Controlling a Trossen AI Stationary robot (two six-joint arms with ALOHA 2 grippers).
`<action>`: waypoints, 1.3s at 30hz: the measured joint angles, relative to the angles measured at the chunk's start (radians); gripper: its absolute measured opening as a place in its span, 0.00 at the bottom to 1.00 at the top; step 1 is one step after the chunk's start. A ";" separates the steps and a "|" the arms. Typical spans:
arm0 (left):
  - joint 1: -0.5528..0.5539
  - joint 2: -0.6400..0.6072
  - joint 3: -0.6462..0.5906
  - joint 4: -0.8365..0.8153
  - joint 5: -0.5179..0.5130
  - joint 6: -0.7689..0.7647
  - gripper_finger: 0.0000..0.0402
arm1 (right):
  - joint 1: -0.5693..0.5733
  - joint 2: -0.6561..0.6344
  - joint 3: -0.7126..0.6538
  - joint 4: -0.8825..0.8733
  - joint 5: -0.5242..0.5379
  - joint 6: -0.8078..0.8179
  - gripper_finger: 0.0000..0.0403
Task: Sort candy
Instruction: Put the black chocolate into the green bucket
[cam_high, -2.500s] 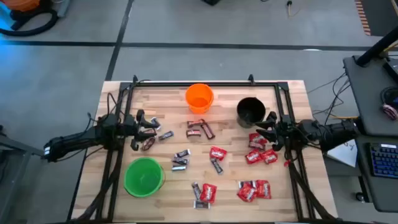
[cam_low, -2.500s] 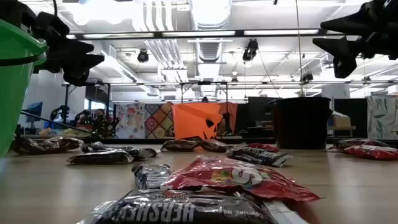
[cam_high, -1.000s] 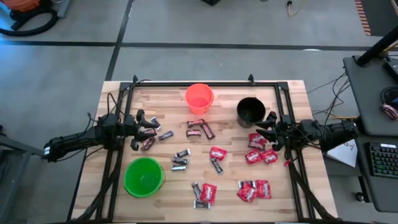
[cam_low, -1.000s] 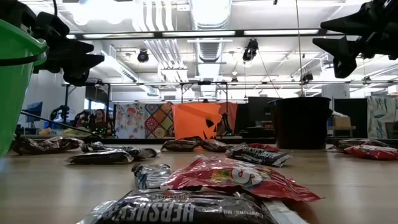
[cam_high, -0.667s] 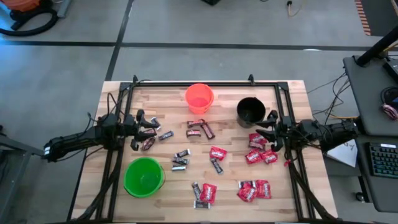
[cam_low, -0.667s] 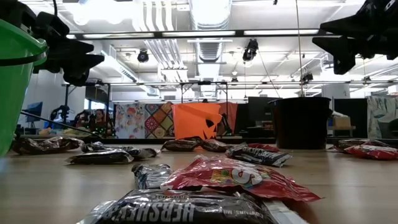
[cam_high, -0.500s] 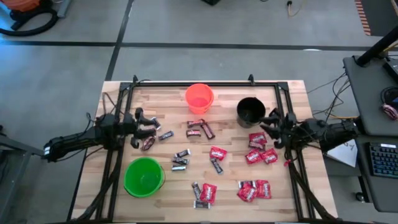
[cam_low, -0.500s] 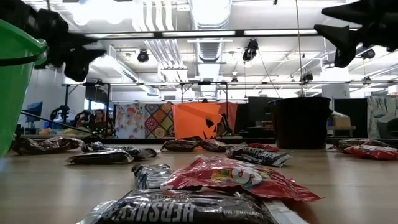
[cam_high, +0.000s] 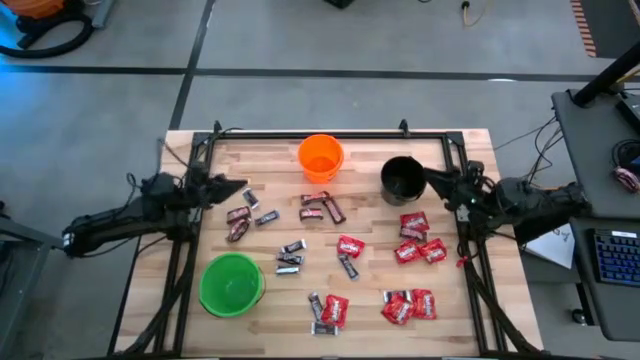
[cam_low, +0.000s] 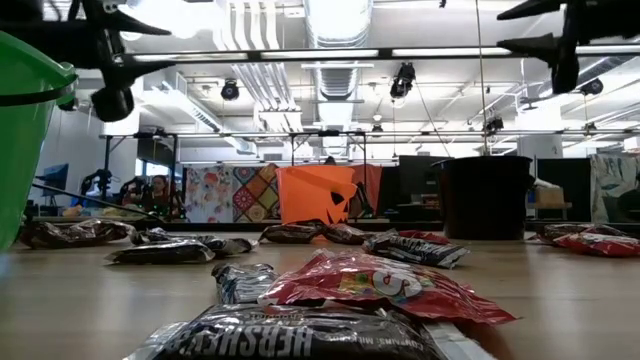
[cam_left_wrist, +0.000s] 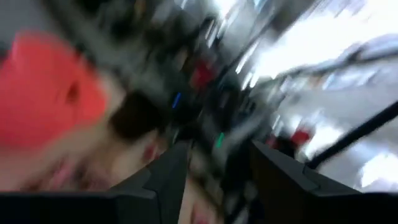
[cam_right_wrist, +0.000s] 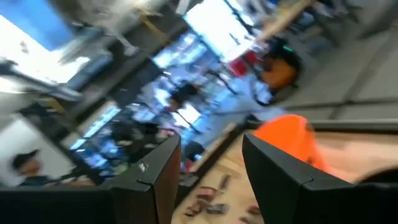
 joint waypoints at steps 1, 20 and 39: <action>0.000 0.027 0.053 -0.095 0.016 0.014 0.40 | 0.000 0.022 0.046 -0.076 0.013 0.042 0.41; 0.002 0.667 0.687 -0.975 0.003 0.292 0.40 | 0.000 0.447 0.618 -0.829 0.034 0.532 0.41; -0.025 0.953 0.843 -1.190 0.212 0.473 0.40 | 0.001 0.615 0.831 -0.832 -0.020 0.185 0.41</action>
